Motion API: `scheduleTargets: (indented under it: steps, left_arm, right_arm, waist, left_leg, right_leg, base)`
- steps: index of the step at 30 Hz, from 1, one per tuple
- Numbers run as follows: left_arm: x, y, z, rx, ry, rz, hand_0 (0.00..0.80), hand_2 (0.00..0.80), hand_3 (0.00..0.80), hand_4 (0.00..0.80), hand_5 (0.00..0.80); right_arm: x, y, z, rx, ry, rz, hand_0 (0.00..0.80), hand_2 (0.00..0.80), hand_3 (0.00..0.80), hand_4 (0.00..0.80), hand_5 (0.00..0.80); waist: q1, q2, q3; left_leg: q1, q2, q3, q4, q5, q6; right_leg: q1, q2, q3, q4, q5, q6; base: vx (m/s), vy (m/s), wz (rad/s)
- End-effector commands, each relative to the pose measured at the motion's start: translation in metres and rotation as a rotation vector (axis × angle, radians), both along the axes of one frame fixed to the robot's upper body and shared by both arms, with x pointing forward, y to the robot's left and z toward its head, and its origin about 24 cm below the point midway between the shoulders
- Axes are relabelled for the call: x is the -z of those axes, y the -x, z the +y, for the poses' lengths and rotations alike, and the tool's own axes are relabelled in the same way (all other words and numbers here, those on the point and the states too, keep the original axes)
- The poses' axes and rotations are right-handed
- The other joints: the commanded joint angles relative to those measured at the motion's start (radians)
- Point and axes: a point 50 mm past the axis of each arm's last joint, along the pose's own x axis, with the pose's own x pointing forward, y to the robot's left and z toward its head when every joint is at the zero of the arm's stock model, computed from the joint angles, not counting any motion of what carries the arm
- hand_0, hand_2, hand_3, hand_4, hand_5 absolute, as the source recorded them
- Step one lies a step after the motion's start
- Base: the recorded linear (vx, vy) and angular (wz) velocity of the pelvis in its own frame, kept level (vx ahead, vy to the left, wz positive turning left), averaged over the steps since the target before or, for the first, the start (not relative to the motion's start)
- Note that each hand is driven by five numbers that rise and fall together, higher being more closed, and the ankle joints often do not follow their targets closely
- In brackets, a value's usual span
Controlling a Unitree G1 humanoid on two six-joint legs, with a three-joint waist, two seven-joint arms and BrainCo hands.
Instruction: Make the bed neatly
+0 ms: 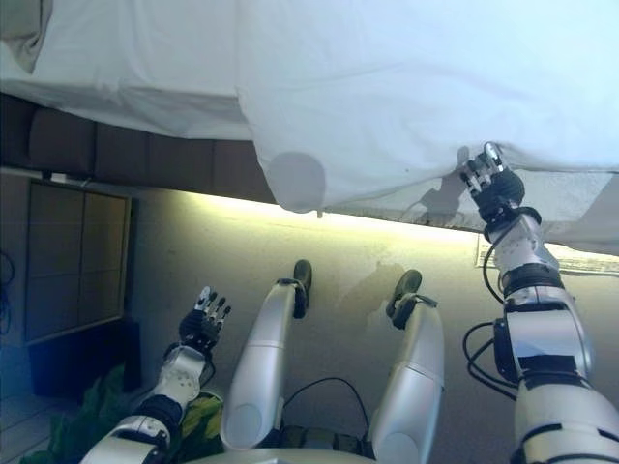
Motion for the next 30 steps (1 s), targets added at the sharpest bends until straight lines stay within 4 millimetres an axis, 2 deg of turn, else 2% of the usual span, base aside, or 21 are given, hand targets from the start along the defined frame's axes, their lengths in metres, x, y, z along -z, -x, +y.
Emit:
scheduleTargets:
  steps: [1,8,9,10,11,12,14,20,30]
  left_arm:
    - [0.004,0.019,0.021,-0.068,-0.008,0.002,0.0,0.0,0.0,0.0,0.0]
    - [0.006,0.025,0.021,-0.054,-0.01,-0.009,0.0,0.0,0.0,0.0,0.0]
    - [0.006,0.025,0.021,-0.053,-0.009,-0.013,0.0,0.0,0.0,0.0,0.0]
    - [0.005,0.025,0.021,-0.051,-0.009,-0.017,0.0,0.0,0.0,0.0,0.0]
    - [0.005,0.024,0.02,-0.049,-0.009,-0.02,0.0,0.0,0.0,0.0,0.0]
    - [0.004,0.023,0.02,-0.048,-0.009,-0.025,0.0,0.0,0.0,0.0,0.0]
    - [0.003,0.021,0.019,-0.046,-0.009,-0.029,0.0,0.0,0.0,0.0,0.0]
    - [0.003,0.022,0.021,-0.062,-0.012,-0.021,0.0,0.0,0.0,0.0,0.0]
    - [0.002,0.022,0.023,-0.069,-0.016,-0.034,0.0,0.0,0.0,0.0,0.0]
  right_arm:
    - [-0.061,-0.003,-0.01,0.006,0.111,-0.178,0.0,0.0,0.0,0.0,0.0]
    - [-0.059,-0.001,-0.012,-0.019,0.11,-0.166,0.0,0.0,0.0,0.0,0.0]
    - [-0.059,-0.001,-0.013,-0.015,0.113,-0.162,0.072,0.072,0.072,0.072,0.072]
    - [-0.059,-0.001,-0.013,-0.011,0.116,-0.159,0.26,0.26,0.26,0.26,0.26]
    - [-0.059,-0.001,-0.014,-0.011,0.114,-0.157,0.307,0.307,0.307,0.307,0.307]
    - [-0.06,-0.001,-0.013,-0.01,0.116,-0.162,0.546,0.546,0.546,0.546,0.546]
    - [-0.064,-0.001,-0.015,0.002,0.117,-0.174,0.8,0.8,0.8,0.8,0.8]
    - [-0.074,-0.002,-0.013,-0.012,0.135,-0.222,0.8,0.8,0.8,0.8,0.8]
    - [-0.076,0.001,-0.019,0.011,0.131,-0.24,0.8,0.8,0.8,0.8,0.8]
  waist:
    - [0.016,0.024,-0.007]
    - [0.019,0.018,-0.007]
    - [0.019,0.019,-0.006]
    - [0.019,0.019,-0.006]
    - [0.019,0.02,-0.004]
    - [0.019,0.021,-0.003]
    - [0.019,0.022,0.001]
    - [0.02,0.025,0.008]
    - [0.021,0.026,0.012]
  left_leg:
    - [0.03,0.015,0.027,-0.068,0.049,0.037]
    - [0.075,0.018,0.03,-0.095,0.065,0.034]
    - [0.078,0.019,0.03,-0.097,0.067,0.034]
    - [0.08,0.02,0.031,-0.098,0.068,0.033]
    - [0.083,0.02,0.031,-0.102,0.07,0.033]
    - [0.083,0.02,0.031,-0.105,0.071,0.033]
    - [0.084,0.019,0.032,-0.113,0.075,0.033]
    - [0.099,0.017,0.034,-0.141,0.079,0.031]
    - [0.108,0.017,0.033,-0.157,0.082,0.031]
  right_leg:
    - [0.039,0.003,0.052,0.04,-0.009,0.043]
    - [0.09,-0.005,0.032,0.005,0.003,0.044]
    - [0.093,-0.005,0.032,0.004,0.004,0.044]
    - [0.095,-0.005,0.032,0.003,0.005,0.045]
    - [0.098,-0.005,0.032,0.0,0.005,0.045]
    - [0.098,-0.005,0.033,-0.002,0.006,0.046]
    - [0.099,-0.004,0.032,-0.009,0.008,0.047]
    - [0.107,0.0,0.029,-0.025,0.007,0.049]
    - [0.117,0.002,0.025,-0.037,0.006,0.051]
  base:
    - [0.0,0.0,0.0]
    - [0.02,0.007,-0.01]
    - [0.0,0.0,0.0]
    - [0.0,0.0,0.0]
    - [0.0,0.0,0.0]
    - [0.0,0.0,0.0]
    - [0.0,0.0,0.0]
    - [0.0,0.0,0.0]
    - [0.0,0.0,0.0]
